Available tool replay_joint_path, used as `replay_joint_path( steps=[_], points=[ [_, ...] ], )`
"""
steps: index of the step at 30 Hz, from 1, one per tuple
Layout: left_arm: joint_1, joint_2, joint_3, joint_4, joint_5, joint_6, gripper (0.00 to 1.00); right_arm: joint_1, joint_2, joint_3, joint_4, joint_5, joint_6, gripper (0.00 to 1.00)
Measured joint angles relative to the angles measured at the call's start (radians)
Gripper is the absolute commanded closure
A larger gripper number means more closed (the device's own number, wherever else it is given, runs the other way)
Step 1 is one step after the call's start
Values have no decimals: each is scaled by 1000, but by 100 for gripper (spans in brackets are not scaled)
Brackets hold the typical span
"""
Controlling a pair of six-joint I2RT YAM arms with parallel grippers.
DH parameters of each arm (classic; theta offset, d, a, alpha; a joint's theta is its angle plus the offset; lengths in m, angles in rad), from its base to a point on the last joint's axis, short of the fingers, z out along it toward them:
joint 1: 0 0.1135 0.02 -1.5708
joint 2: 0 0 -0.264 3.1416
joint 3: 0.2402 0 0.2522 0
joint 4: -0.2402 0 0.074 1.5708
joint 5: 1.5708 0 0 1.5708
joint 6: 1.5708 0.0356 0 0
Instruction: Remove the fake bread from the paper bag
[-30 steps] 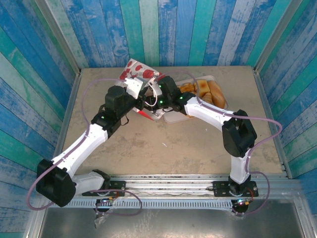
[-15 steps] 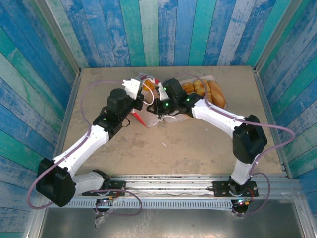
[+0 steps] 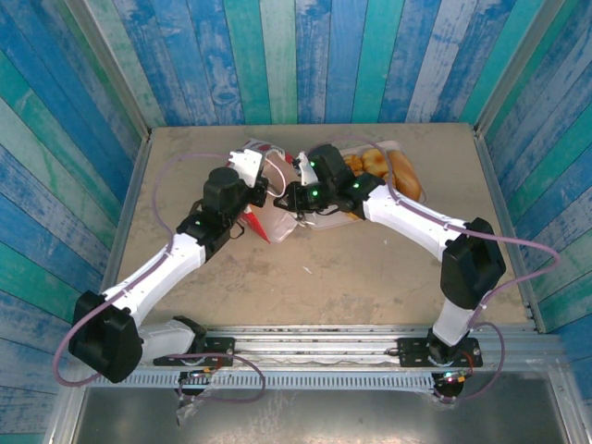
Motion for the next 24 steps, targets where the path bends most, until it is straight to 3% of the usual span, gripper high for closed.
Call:
replay_joint_path(
  steps=[10, 24],
  points=[
    [0, 3, 0, 1, -53, -3, 100, 0, -54, -26, -19, -7, 8, 99],
    [0, 6, 0, 18, -184, -67, 100, 0, -233, -104, -195, 5, -35, 99]
  ],
)
